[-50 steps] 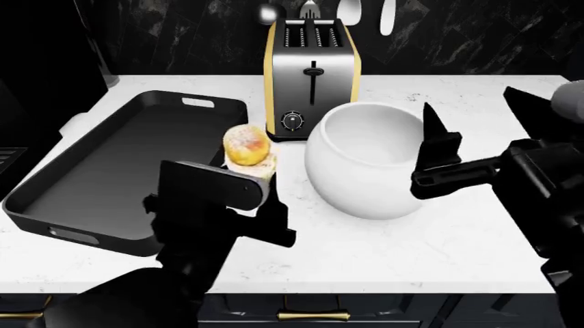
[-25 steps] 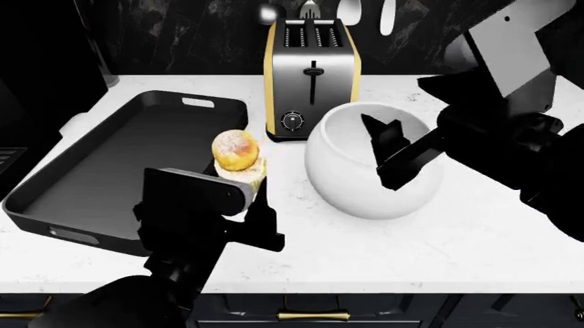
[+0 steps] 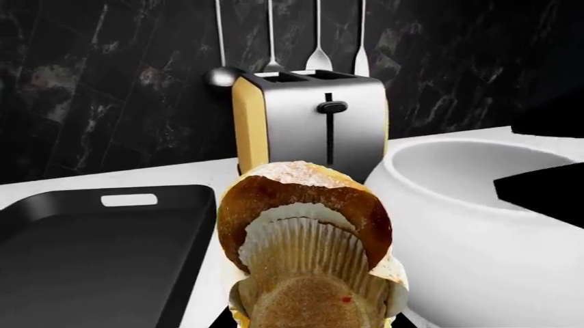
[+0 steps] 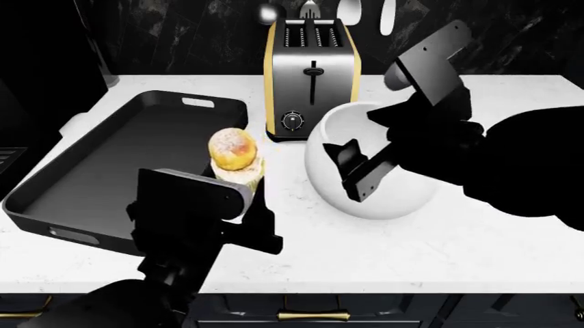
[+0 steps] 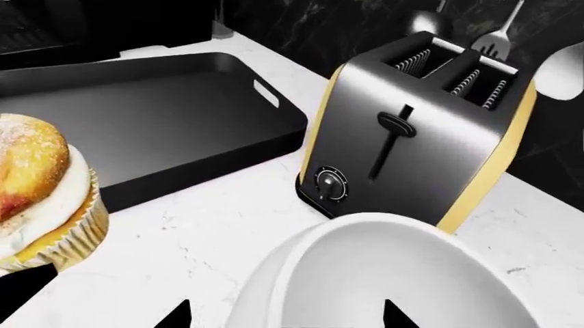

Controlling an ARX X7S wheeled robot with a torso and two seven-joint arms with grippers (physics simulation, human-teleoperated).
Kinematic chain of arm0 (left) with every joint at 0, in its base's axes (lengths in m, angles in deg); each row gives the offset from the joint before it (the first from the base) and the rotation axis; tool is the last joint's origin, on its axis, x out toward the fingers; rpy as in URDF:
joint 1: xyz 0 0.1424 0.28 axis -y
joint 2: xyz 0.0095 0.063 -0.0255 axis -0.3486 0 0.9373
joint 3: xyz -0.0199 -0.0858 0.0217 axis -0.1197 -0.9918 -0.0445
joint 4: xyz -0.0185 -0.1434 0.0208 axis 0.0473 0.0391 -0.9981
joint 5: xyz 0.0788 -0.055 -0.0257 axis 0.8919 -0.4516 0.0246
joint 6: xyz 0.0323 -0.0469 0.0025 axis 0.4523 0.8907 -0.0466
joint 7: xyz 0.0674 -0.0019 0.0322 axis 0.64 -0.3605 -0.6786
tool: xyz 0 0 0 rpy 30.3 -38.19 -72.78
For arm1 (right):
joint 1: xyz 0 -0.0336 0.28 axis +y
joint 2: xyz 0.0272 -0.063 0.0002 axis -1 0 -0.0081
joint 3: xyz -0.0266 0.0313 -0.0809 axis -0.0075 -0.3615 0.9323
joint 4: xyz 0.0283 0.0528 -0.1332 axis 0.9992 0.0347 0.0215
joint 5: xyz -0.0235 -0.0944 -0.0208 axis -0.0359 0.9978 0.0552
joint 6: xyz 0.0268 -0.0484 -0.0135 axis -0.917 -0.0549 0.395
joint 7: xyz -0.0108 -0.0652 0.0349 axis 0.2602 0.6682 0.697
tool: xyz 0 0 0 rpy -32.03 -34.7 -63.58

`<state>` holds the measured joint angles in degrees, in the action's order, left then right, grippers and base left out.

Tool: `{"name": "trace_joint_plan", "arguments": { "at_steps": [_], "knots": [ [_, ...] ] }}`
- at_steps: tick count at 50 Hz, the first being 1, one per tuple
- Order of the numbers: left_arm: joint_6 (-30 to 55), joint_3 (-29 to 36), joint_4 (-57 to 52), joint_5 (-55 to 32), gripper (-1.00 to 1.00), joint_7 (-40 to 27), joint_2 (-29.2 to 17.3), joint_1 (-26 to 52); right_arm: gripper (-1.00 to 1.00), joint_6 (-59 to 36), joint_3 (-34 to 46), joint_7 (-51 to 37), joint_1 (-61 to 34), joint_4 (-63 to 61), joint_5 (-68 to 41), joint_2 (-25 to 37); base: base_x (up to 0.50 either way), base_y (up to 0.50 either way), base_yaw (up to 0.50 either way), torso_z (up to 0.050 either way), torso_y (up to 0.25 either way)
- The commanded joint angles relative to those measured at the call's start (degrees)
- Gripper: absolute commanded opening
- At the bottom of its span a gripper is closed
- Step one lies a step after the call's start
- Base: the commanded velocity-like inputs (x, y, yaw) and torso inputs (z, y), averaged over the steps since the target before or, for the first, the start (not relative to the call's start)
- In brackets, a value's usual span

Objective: Pick up the bowl with donut and place it on the tray. Pick up the cupcake and place it on the tray.

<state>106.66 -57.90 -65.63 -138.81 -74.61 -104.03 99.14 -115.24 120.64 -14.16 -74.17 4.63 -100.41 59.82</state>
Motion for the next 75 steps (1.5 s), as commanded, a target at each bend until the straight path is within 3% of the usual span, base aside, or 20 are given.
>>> {"name": "trace_joint_plan", "arguments": {
  "at_steps": [1,27,72,73,75],
  "knots": [
    [-0.81,-0.16,0.22,-0.33,-1.00,-0.57,-0.44,-0.06,1.00,1.79,2.59,3.86,0.75,3.39,2.71,-2.30,0.00,0.00,0.00,0.000,0.000],
    [-4.19,1.34,3.17,2.21,-1.00,1.66,-1.00,-0.93,1.00,-3.33,8.36,4.36,-3.74,10.57,4.77,-5.12,0.00,0.00,0.00,0.000,0.000],
    [-6.66,2.75,6.26,3.46,-1.00,2.55,-1.40,-1.14,1.00,-0.28,14.89,10.27,-3.43,11.81,9.42,-5.39,0.00,0.00,0.00,0.000,0.000],
    [-6.60,2.78,6.27,3.42,-1.00,2.51,-1.40,-1.05,-1.00,-0.21,14.98,10.35,-3.46,11.77,9.50,-5.38,0.00,0.00,0.00,0.000,0.000],
    [-6.46,2.79,6.25,3.27,-1.00,2.38,-1.41,-0.88,-1.00,-0.10,15.11,10.49,-3.62,11.63,9.64,-5.31,0.00,0.00,0.00,0.000,0.000]
  ]
}}
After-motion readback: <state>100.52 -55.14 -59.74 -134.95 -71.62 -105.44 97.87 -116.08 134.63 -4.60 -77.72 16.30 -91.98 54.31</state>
